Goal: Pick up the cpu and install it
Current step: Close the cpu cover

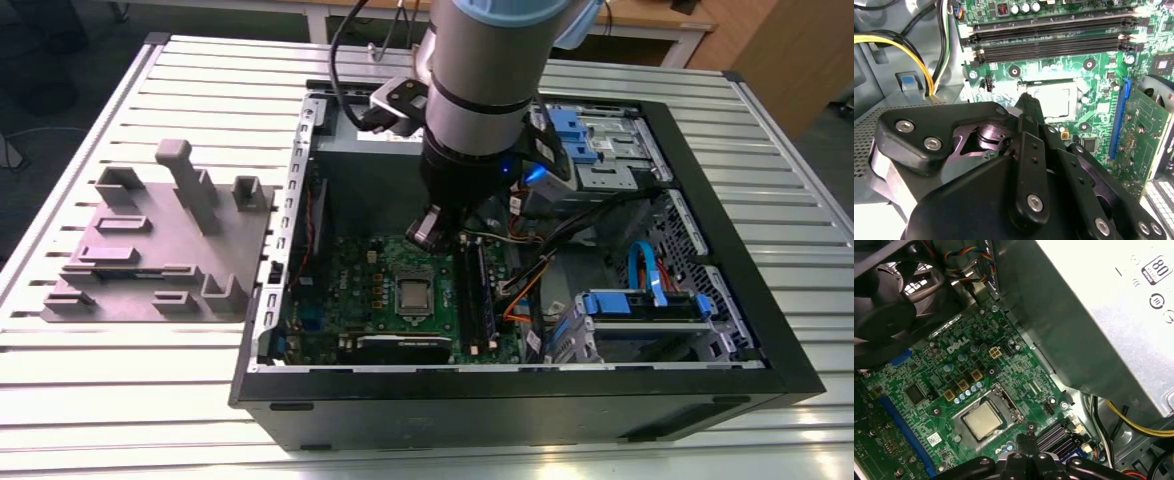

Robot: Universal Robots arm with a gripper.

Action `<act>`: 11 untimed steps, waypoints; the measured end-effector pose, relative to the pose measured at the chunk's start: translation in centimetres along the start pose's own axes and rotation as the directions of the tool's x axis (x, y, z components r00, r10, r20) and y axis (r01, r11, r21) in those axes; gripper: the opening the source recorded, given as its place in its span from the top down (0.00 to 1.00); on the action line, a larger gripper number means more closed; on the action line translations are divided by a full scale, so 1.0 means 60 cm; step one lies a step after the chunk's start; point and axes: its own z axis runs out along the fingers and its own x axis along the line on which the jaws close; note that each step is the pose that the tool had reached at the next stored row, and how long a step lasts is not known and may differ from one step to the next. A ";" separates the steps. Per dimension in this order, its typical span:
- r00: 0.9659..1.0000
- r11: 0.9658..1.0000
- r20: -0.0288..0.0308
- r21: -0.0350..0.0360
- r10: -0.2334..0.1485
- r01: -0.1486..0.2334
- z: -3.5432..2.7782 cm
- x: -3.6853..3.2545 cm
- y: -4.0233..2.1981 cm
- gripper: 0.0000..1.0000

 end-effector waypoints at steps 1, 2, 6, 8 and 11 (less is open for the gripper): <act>1.000 1.000 0.000 0.000 -0.001 0.001 0.000 0.002 0.002 0.90; 1.000 1.000 0.000 0.000 -0.002 0.002 0.001 0.005 0.005 0.90; 1.000 1.000 0.000 0.000 -0.009 0.009 0.002 0.014 0.012 0.90; 1.000 1.000 -0.001 0.000 -0.013 0.013 0.002 0.018 0.013 0.90; 1.000 1.000 -0.002 0.001 -0.016 0.016 0.002 0.025 0.015 0.90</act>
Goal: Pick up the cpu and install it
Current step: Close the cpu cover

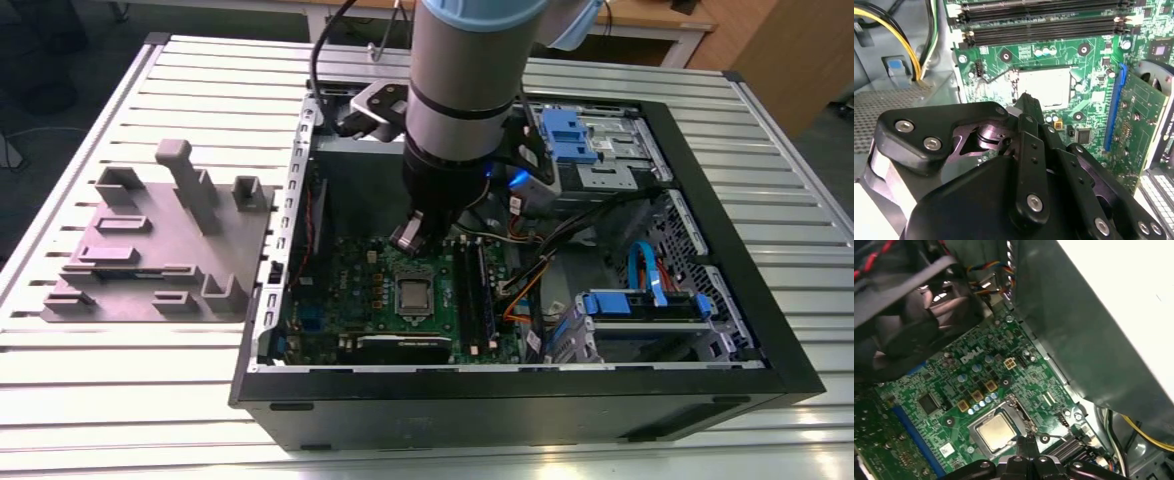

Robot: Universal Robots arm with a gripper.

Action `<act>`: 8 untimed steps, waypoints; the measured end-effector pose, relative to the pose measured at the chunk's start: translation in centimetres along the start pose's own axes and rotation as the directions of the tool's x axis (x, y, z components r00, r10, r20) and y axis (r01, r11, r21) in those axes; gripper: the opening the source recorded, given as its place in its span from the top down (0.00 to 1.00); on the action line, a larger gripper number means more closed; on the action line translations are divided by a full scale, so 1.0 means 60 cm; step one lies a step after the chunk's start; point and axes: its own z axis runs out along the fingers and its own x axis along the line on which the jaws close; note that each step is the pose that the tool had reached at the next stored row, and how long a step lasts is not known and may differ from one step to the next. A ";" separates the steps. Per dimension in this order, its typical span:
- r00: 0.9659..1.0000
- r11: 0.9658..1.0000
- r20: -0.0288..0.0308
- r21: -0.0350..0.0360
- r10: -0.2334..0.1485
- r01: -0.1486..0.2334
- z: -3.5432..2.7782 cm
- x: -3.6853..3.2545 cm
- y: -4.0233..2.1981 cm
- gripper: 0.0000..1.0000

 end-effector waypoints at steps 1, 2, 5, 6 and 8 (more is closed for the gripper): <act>1.000 1.000 -0.001 0.000 -0.001 0.001 0.000 0.002 0.001 0.90; 1.000 1.000 -0.001 0.001 -0.001 0.001 0.000 0.005 0.001 0.90; 1.000 1.000 -0.002 0.001 -0.004 0.004 0.000 0.012 0.003 0.90; 1.000 1.000 -0.002 0.002 -0.005 0.005 0.000 0.014 0.003 0.90; 1.000 1.000 -0.003 0.002 -0.008 0.008 0.000 0.019 0.006 0.90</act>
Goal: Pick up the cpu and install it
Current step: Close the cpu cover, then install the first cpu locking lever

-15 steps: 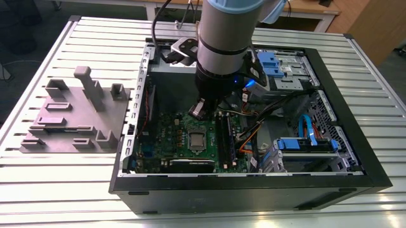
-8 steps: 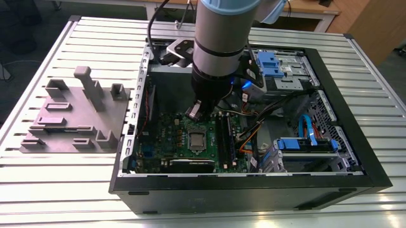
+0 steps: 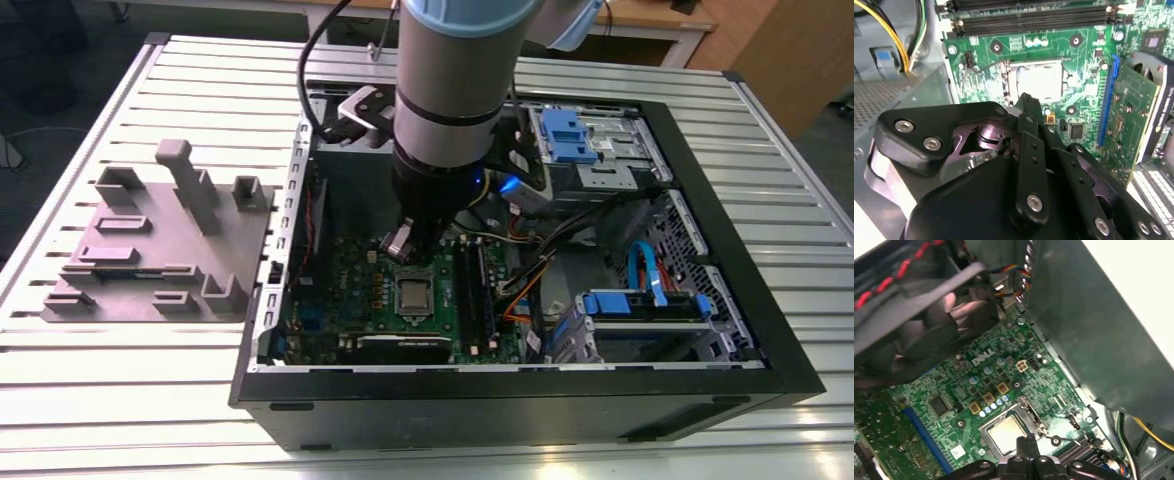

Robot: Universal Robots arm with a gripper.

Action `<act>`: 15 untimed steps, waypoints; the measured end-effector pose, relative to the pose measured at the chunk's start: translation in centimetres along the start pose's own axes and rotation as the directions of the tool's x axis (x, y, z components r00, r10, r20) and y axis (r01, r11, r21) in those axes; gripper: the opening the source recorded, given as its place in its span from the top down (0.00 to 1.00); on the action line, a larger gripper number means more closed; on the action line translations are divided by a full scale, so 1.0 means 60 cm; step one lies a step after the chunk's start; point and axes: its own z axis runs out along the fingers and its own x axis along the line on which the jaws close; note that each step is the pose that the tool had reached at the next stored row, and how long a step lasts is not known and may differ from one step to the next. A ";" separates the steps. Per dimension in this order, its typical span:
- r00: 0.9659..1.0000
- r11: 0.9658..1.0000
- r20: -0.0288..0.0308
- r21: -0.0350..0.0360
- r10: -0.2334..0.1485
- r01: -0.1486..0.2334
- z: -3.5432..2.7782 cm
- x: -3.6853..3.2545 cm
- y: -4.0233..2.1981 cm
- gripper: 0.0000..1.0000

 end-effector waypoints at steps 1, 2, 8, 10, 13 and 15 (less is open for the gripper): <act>1.000 1.000 0.000 0.000 -0.001 0.001 0.000 0.001 0.001 0.90; 1.000 1.000 0.000 0.000 -0.001 0.001 0.000 0.001 0.001 0.90; 1.000 1.000 0.000 0.000 -0.002 0.002 0.000 0.001 0.001 0.90; 1.000 1.000 0.000 0.000 -0.002 0.002 0.000 0.001 0.001 0.90; 1.000 1.000 0.000 0.000 -0.002 0.002 0.000 0.001 0.001 0.90; 1.000 1.000 0.000 0.000 -0.002 0.002 0.000 0.001 0.001 0.90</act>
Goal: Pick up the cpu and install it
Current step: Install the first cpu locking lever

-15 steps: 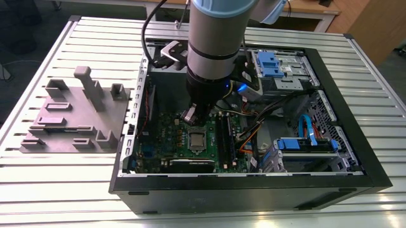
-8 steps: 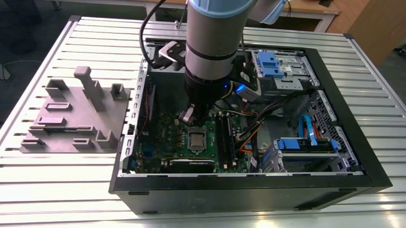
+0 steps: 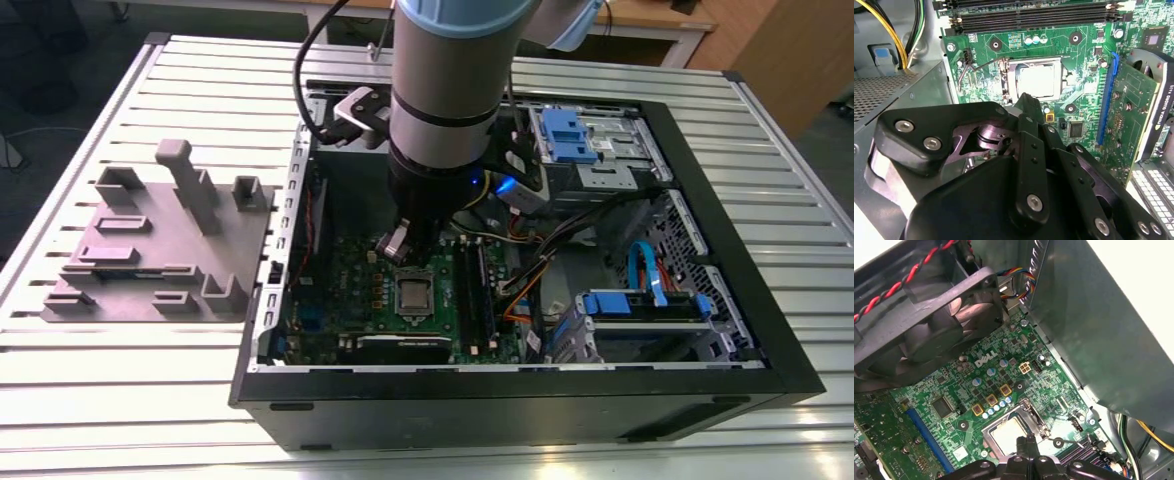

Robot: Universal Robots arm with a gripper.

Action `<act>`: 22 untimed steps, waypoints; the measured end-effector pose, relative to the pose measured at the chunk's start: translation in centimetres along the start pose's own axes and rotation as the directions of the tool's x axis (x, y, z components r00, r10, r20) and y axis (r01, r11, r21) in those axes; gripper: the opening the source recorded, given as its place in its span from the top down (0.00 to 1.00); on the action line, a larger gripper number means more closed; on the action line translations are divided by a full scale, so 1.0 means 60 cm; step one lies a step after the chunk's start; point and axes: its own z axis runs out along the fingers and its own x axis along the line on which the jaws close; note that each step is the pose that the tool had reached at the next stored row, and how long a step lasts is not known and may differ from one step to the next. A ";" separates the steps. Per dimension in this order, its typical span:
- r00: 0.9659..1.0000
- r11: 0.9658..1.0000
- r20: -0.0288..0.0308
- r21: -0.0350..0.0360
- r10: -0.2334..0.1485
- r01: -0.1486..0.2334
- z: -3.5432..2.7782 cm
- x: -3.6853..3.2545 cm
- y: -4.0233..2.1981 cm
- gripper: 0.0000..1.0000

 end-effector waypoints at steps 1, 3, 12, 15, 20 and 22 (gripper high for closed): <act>1.000 1.000 0.000 0.000 0.000 0.000 0.000 0.000 0.000 0.90; 1.000 1.000 0.000 0.000 0.000 0.000 0.000 0.000 0.000 0.90; 1.000 1.000 0.000 0.000 0.000 0.000 0.005 -0.030 -0.015 0.90; 1.000 1.000 0.000 -0.001 0.000 0.000 0.006 -0.033 -0.013 0.90; 1.000 1.000 0.001 -0.001 0.000 0.000 0.006 -0.033 -0.013 0.90; 1.000 1.000 0.001 -0.002 0.000 0.000 0.006 -0.033 -0.013 0.90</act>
